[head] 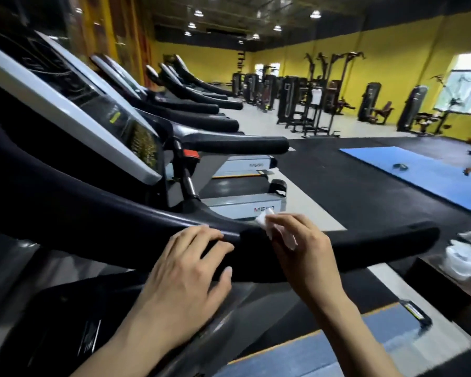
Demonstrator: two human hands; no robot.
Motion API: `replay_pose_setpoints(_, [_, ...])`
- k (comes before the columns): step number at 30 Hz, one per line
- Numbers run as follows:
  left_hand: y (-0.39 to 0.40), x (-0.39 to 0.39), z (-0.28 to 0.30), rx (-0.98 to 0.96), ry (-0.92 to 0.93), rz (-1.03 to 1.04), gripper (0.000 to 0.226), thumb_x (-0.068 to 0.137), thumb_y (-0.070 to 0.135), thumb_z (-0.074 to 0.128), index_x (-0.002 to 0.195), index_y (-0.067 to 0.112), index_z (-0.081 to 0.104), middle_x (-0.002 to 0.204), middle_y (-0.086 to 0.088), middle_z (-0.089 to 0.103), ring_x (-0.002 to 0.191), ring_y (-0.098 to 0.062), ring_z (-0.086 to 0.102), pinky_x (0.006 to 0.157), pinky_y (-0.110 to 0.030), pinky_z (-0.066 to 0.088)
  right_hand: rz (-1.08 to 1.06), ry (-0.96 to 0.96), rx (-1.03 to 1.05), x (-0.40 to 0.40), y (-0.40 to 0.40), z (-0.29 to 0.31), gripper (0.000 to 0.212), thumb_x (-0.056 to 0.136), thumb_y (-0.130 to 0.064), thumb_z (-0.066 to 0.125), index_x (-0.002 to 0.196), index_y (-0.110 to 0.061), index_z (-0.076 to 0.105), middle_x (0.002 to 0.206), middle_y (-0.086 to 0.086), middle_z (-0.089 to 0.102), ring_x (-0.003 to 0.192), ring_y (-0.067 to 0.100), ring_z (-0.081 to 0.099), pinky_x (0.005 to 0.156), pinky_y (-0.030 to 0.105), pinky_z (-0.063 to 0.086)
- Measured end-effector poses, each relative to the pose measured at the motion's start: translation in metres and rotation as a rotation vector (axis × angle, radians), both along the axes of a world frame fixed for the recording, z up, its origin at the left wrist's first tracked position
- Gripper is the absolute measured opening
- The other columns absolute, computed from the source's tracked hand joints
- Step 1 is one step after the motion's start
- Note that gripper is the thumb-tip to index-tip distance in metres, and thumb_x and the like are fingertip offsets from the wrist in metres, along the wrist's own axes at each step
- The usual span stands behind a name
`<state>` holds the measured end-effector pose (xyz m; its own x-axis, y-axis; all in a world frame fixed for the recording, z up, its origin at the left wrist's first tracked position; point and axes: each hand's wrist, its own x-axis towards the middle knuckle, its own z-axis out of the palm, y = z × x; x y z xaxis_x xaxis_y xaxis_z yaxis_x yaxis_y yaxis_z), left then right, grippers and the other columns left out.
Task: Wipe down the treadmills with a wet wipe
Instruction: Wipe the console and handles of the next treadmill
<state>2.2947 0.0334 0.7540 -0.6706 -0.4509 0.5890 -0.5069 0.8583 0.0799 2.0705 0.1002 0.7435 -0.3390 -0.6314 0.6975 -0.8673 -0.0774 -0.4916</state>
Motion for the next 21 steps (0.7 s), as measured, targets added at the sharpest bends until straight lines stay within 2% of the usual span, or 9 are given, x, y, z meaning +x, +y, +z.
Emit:
replay_pose_setpoints(5, [-0.009,0.001,0.013,-0.026,0.005,0.216,0.038,0.094,0.04,0.049,0.121,0.02,0.068,0.127,0.002,0.061,0.13,-0.022,0.05,0.114,-0.034,0.03,0.224,0.029,0.002,-0.019,-0.053,0.023,0.02,0.095,-0.021,0.065,0.113,-0.028,0.071,0.112,-0.013,0.068,0.102,0.011,0.066,0.086,0.035,0.053])
replay_pose_setpoints(9, [-0.012,-0.007,0.019,-0.025,0.024,0.378,0.039,0.094,0.041,0.05,0.122,0.021,0.068,0.129,0.005,0.06,0.133,-0.019,0.047,0.115,-0.032,0.028,0.379,0.05,-0.007,-0.034,-0.093,0.033,0.02,0.094,-0.018,0.067,0.111,-0.028,0.071,0.109,-0.014,0.067,0.097,0.011,0.066,0.083,0.036,0.054])
replay_pose_setpoints(12, [-0.016,-0.018,0.028,-0.037,0.042,0.506,0.039,0.094,0.042,0.049,0.123,0.022,0.068,0.129,0.006,0.059,0.132,-0.019,0.047,0.115,-0.033,0.029,0.495,0.081,0.008,-0.046,-0.119,0.047,0.02,0.093,-0.017,0.068,0.109,-0.028,0.072,0.106,-0.013,0.066,0.095,0.013,0.065,0.082,0.035,0.053])
replay_pose_setpoints(16, [-0.019,-0.032,0.045,-0.06,0.032,0.65,0.038,0.095,0.042,0.048,0.121,0.023,0.069,0.126,0.007,0.06,0.13,-0.019,0.049,0.113,-0.036,0.032,0.618,0.188,0.014,-0.061,-0.149,0.067,0.019,0.092,-0.019,0.07,0.108,-0.03,0.072,0.1,-0.015,0.065,0.089,0.011,0.062,0.078,0.024,0.046])
replay_pose_setpoints(21, [-0.018,-0.033,0.063,-0.099,0.007,0.791,0.038,0.094,0.043,0.047,0.118,0.025,0.07,0.123,0.008,0.062,0.126,-0.019,0.052,0.111,-0.032,0.031,0.802,0.226,0.005,-0.058,-0.185,0.075,0.02,0.092,-0.02,0.069,0.108,-0.033,0.071,0.103,-0.019,0.064,0.089,0.01,0.064,0.077,0.026,0.052])
